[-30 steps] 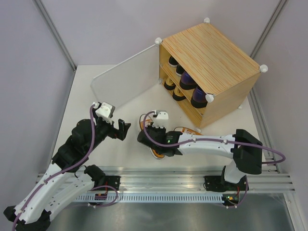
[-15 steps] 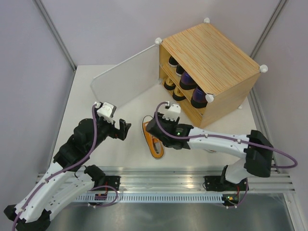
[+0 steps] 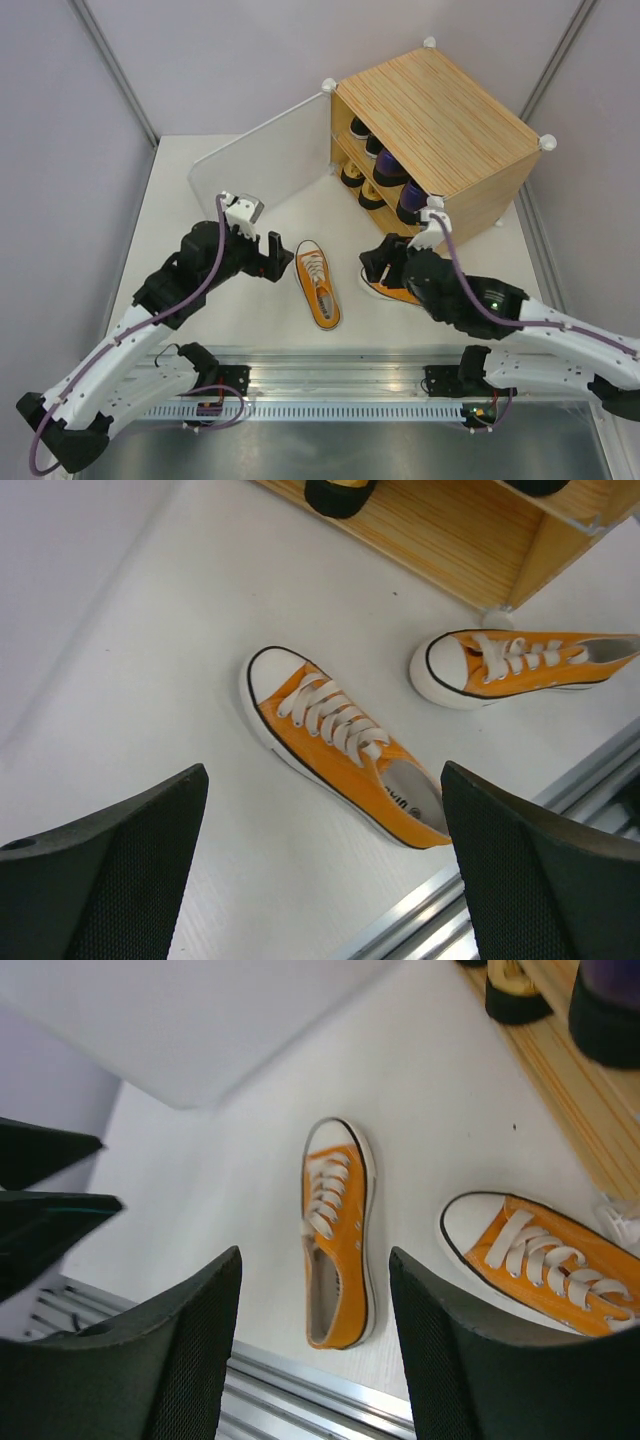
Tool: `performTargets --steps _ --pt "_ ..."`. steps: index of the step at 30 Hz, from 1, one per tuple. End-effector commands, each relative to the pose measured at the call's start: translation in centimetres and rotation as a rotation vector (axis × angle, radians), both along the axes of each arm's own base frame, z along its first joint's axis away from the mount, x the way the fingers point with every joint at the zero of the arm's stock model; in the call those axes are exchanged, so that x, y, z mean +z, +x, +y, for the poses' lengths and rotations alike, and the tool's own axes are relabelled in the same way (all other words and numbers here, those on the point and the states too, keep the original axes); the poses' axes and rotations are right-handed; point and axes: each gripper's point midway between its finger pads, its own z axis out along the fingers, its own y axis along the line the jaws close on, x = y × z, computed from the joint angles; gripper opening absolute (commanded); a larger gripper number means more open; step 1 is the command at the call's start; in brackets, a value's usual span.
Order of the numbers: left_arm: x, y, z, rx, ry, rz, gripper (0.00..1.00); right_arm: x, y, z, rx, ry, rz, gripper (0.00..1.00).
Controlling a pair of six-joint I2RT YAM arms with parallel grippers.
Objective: Place and organize the shoes in the shoe cabinet
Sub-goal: Adjust the shoe at the center of the board.
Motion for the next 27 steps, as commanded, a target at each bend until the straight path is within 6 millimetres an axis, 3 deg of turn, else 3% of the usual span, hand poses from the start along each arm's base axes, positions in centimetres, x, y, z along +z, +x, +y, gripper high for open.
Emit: performTargets --steps 1,5,8,12,15,17,19,27 --pt "2.0 -0.6 -2.8 -0.039 -0.170 0.102 0.98 5.1 -0.1 -3.8 -0.055 0.037 -0.108 0.65" --pt "-3.1 -1.0 -5.1 -0.037 -0.139 0.251 1.00 7.8 -0.6 -6.6 -0.086 0.069 -0.169 0.65" --pt "-5.7 -2.6 -6.8 -0.025 -0.185 0.330 1.00 9.3 -0.8 -8.1 -0.101 0.066 -0.193 0.64" --pt "-7.9 -4.0 -9.6 0.014 -0.171 0.372 1.00 11.5 -1.2 -9.6 -0.107 0.088 -0.232 0.64" --pt "-8.5 -5.5 -12.0 0.015 -0.140 0.358 1.00 12.4 -1.5 -10.3 -0.103 0.099 -0.251 0.64" --pt "-10.6 -5.9 -13.1 0.041 -0.067 0.379 1.00 12.8 -1.8 -10.8 -0.097 0.114 -0.261 0.64" --pt "-12.7 -6.2 -13.6 0.096 -0.030 0.408 1.00 12.9 -2.0 -10.9 -0.087 0.118 -0.265 0.64" --pt "-14.6 -6.2 -13.0 0.316 0.068 0.323 1.00 13.1 -2.4 -11.5 -0.062 0.107 -0.283 0.65"
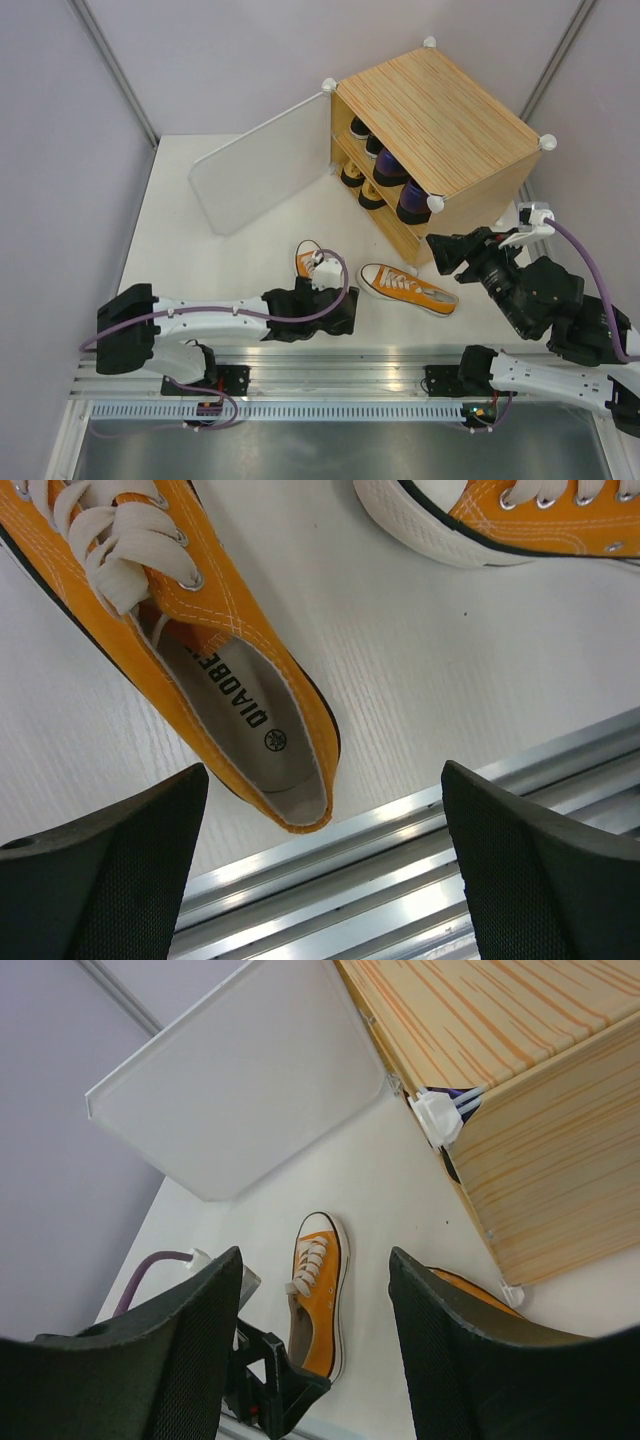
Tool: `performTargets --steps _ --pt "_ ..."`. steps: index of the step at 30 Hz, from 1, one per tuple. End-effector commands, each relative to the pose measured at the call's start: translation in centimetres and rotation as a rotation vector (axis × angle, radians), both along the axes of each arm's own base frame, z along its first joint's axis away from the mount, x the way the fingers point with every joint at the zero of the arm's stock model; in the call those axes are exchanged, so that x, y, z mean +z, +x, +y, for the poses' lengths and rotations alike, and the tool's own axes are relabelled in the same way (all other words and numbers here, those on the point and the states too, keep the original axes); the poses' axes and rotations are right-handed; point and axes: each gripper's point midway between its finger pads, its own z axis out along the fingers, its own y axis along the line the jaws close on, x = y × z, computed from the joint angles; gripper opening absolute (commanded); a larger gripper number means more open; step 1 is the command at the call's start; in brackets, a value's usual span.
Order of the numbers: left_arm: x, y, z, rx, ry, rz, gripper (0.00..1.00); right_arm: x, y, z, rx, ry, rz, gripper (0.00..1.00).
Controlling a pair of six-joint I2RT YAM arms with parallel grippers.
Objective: Place and organize the shoes in the shoe cabinet
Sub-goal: Adjust the shoe at the center of the board.
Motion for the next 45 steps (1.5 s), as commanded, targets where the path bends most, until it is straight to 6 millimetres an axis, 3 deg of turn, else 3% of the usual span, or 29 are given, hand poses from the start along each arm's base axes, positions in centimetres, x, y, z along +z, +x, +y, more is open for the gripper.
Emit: performTargets --steps 1,8,13,16,21,30,33,36,37,40,45 --pt "1.4 1.4 -0.2 0.176 -0.043 -0.087 1.00 0.9 -0.3 -0.7 0.012 -0.018 -0.027 0.66" --pt "-2.0 1.8 0.5 0.303 -0.013 -0.081 0.99 0.8 -0.5 -1.1 0.017 -0.030 -0.037 0.67" --pt "-2.6 2.4 1.6 0.357 -0.010 -0.124 1.00 0.4 -0.5 -1.1 0.017 -0.042 -0.035 0.67" --pt "-2.7 3.1 0.8 0.331 -0.005 -0.165 1.00 0.2 -0.3 -0.9 0.014 -0.051 -0.030 0.68" --pt "-5.7 3.5 1.7 0.319 0.029 -0.102 1.00 0.4 -0.3 -1.1 0.009 -0.040 -0.034 0.68" --pt "-7.1 3.9 1.3 0.213 0.067 -0.103 0.99 0.4 -0.3 -1.4 -0.004 -0.032 -0.034 0.68" --pt "-7.5 3.8 0.9 0.137 0.085 -0.107 0.92 0.4 -0.3 -1.7 -0.011 -0.033 -0.038 0.68" --pt "-7.4 3.7 0.2 0.049 0.098 -0.118 0.77 0.5 -0.3 -2.0 -0.018 -0.028 -0.043 0.68" --pt "-7.2 3.8 0.0 0.032 0.091 -0.125 0.65 0.5 -0.4 -2.1 -0.020 -0.025 -0.044 0.68" --pt "-6.9 3.4 -0.6 -0.087 0.109 -0.139 0.50 0.4 -0.4 -2.4 -0.026 -0.026 -0.047 0.68" --pt "-6.0 2.3 -2.5 -0.244 0.056 -0.140 0.34 0.1 -0.3 -2.6 -0.038 -0.035 -0.047 0.68"
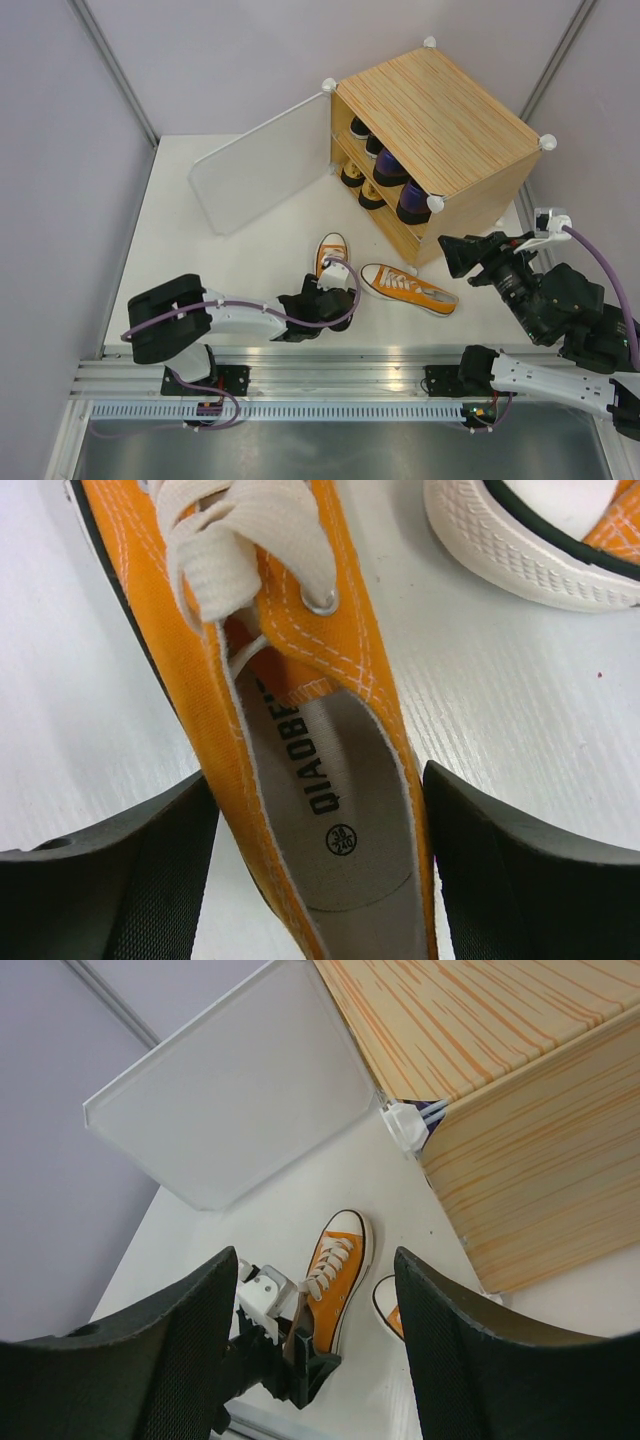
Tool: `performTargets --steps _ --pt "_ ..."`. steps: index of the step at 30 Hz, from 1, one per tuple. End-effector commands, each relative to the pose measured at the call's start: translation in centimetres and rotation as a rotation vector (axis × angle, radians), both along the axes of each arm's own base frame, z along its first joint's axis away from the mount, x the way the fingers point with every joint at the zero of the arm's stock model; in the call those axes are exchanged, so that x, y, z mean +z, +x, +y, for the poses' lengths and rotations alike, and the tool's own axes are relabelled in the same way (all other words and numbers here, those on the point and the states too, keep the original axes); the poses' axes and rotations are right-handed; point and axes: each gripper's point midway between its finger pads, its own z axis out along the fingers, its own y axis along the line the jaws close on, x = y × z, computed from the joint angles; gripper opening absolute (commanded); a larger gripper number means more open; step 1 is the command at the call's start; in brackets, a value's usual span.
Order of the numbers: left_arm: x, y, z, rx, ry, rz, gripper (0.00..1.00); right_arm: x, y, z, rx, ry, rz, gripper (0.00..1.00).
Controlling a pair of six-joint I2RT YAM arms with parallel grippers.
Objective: Place and organize the shoes in the shoe cabinet
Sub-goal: Adjust the shoe at the center of the board.
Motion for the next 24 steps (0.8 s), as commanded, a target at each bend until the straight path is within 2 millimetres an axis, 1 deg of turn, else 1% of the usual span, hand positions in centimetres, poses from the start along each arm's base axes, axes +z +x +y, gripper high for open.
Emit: performTargets --steps 1,2,3,4,5,7,8,9,10,11,12,13,14,15,18,19,21,24 --pt "0.7 -1.8 -2.8 -0.255 -0.040 0.012 0.32 -0.4 0.3 -0.6 -0.030 -0.029 -0.007 0.68" --pt "1.4 -2.0 -3.6 -0.293 -0.073 0.000 0.31 -0.4 0.3 -0.6 -0.032 -0.031 -0.008 0.69" --pt "1.5 -2.7 -4.2 -0.347 -0.092 0.020 0.31 -0.4 0.3 -0.5 -0.029 -0.032 -0.006 0.69" --pt "1.6 -3.0 -4.3 -0.387 -0.086 0.017 0.29 -0.4 0.3 -0.6 -0.033 -0.034 -0.008 0.69" --pt "1.9 -3.9 -4.9 -0.446 -0.107 0.040 0.28 -0.4 0.3 -0.7 -0.035 -0.034 -0.008 0.69" --pt "2.3 -4.8 -5.6 -0.537 -0.109 0.043 0.28 -0.3 0.4 -0.9 -0.042 -0.034 -0.011 0.69" --pt "2.3 -5.1 -5.7 -0.561 -0.111 0.051 0.30 -0.4 0.4 -0.9 -0.042 -0.040 -0.011 0.69" --pt "2.4 -5.6 -5.6 -0.586 -0.111 0.064 0.35 -0.4 0.4 -0.9 -0.042 -0.040 -0.012 0.69" --pt "2.4 -5.6 -5.5 -0.586 -0.106 0.065 0.47 -0.3 0.4 -1.0 -0.045 -0.037 -0.013 0.69" --pt "2.5 -5.5 -5.2 -0.574 -0.101 0.063 0.53 -0.3 0.4 -1.0 -0.044 -0.040 -0.014 0.69" --pt "2.4 -5.1 -4.6 -0.545 -0.082 0.056 0.68 -0.4 0.4 -1.0 -0.044 -0.042 -0.015 0.69" --pt "2.5 -4.9 -4.3 -0.511 -0.085 0.060 0.74 -0.3 0.3 -1.1 -0.046 -0.040 -0.017 0.70" --pt "2.4 -4.2 -3.5 -0.453 -0.067 0.043 0.78 -0.3 0.3 -1.0 -0.043 -0.042 -0.017 0.70" --pt "2.4 -4.1 -2.9 -0.424 -0.061 0.049 0.84 -0.3 0.3 -1.2 -0.046 -0.042 -0.018 0.70" --pt "2.6 -3.8 -2.3 -0.339 -0.096 0.066 0.92 -0.3 0.3 -1.2 -0.044 -0.040 -0.019 0.70" --pt "2.8 -3.9 -2.5 -0.311 -0.129 0.081 0.93 -0.4 0.3 -1.2 -0.046 -0.042 -0.018 0.70" --pt "2.7 -3.9 -2.5 -0.271 -0.155 0.096 0.95 -0.3 0.3 -1.4 -0.050 -0.038 -0.020 0.70" --pt "1.9 -3.7 -2.6 -0.206 -0.169 0.117 0.95 -0.2 0.2 -1.5 -0.049 -0.032 -0.024 0.70"
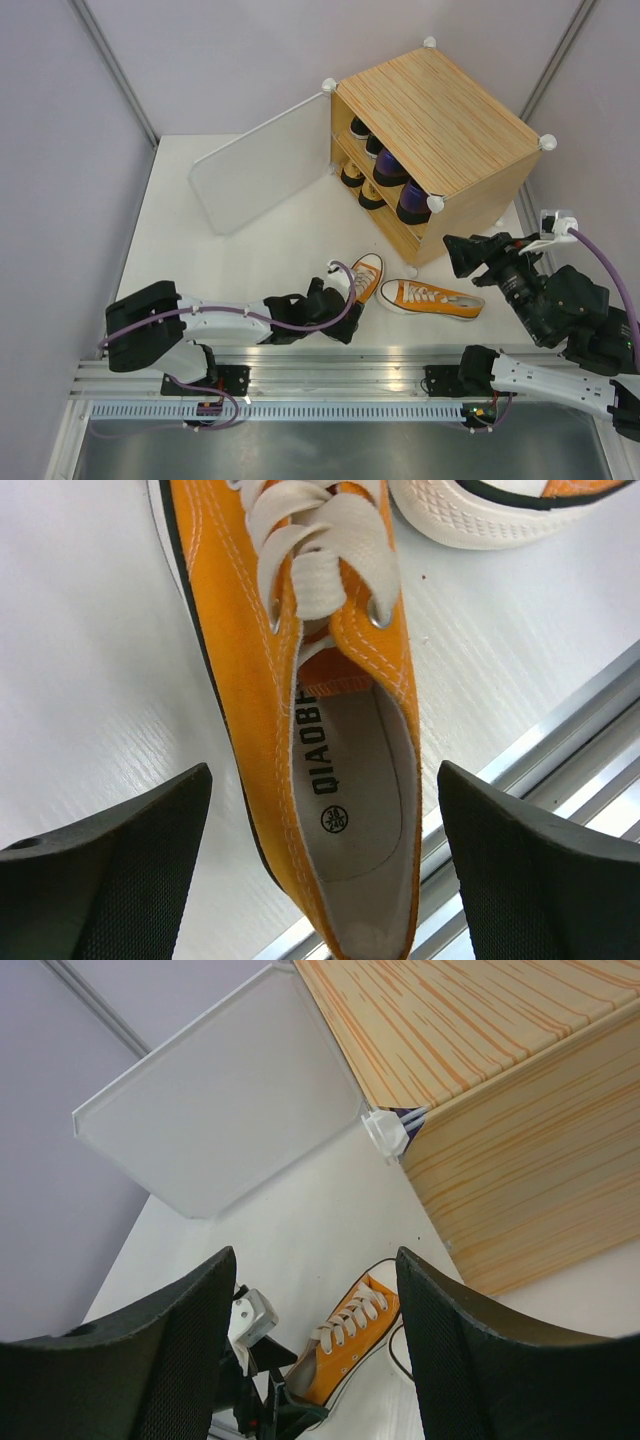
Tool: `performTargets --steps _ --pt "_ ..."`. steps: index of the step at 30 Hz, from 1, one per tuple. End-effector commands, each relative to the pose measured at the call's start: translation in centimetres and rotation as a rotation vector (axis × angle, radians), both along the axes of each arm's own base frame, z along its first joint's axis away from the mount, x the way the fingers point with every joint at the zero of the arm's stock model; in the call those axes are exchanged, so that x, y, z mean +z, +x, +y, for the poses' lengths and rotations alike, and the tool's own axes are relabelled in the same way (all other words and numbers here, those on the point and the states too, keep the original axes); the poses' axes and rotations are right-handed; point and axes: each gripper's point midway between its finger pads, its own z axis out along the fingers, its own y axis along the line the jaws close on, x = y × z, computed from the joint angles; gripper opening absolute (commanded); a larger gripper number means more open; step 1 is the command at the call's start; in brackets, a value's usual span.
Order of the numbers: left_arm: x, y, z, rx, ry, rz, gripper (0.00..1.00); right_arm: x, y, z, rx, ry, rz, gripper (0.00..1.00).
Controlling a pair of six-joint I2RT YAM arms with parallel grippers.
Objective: Place and organize the shoes in the shoe cabinet
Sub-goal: Adjust the shoe at the center of the board, then pick up the shoe from the center of the board.
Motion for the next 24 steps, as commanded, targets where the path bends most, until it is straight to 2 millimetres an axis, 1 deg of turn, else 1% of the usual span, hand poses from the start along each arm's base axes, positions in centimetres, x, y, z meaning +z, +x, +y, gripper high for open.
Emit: performTargets --steps 1,5,6,8,9,10,11,12,14,16,20,22,24 --pt "-0.5 0.2 0.0 0.125 -0.049 0.047 0.95 0.0 0.1 -0.8 -0.022 -0.017 -0.014 0.70" --pt "-0.4 -0.2 -0.5 0.174 -0.049 -0.002 0.95 0.1 -0.1 -1.1 -0.022 -0.014 -0.017 0.70" --pt "-0.1 -0.2 -0.7 0.184 -0.052 -0.014 0.95 0.2 -0.1 -1.2 -0.022 -0.013 -0.019 0.70" --pt "-0.6 0.0 -0.1 0.208 -0.010 -0.048 0.94 0.2 -0.1 -1.3 -0.024 -0.007 -0.018 0.70" --pt "-0.3 0.2 -0.5 0.214 -0.012 -0.062 0.93 0.2 -0.2 -1.3 -0.024 -0.006 -0.019 0.70" --pt "-0.7 0.2 0.1 0.220 0.031 -0.073 0.93 0.1 -0.1 -1.4 -0.027 -0.009 -0.019 0.70" --pt "-0.7 0.4 0.4 0.234 0.053 -0.100 0.92 0.1 -0.1 -1.5 -0.028 -0.007 -0.019 0.70" --pt "-1.1 0.4 0.8 0.237 0.101 -0.112 0.90 0.1 -0.2 -1.5 -0.025 -0.011 -0.018 0.70" --pt "-1.3 0.6 1.3 0.258 0.142 -0.146 0.89 0.1 -0.2 -1.7 -0.033 -0.009 -0.018 0.70" --pt "-1.9 0.7 1.5 0.266 0.169 -0.150 0.89 0.0 -0.2 -1.8 -0.038 -0.009 -0.018 0.70" --pt "-2.2 0.9 1.5 0.287 0.169 -0.160 0.89 -0.1 -0.2 -1.8 -0.041 -0.011 -0.016 0.70" --pt "-2.2 1.1 1.0 0.267 0.171 -0.174 0.85 -0.2 -0.1 -1.8 -0.042 -0.013 -0.014 0.70" --pt "-2.0 1.3 0.5 0.239 0.182 -0.190 0.65 -0.3 -0.1 -1.7 -0.041 -0.016 -0.010 0.70"
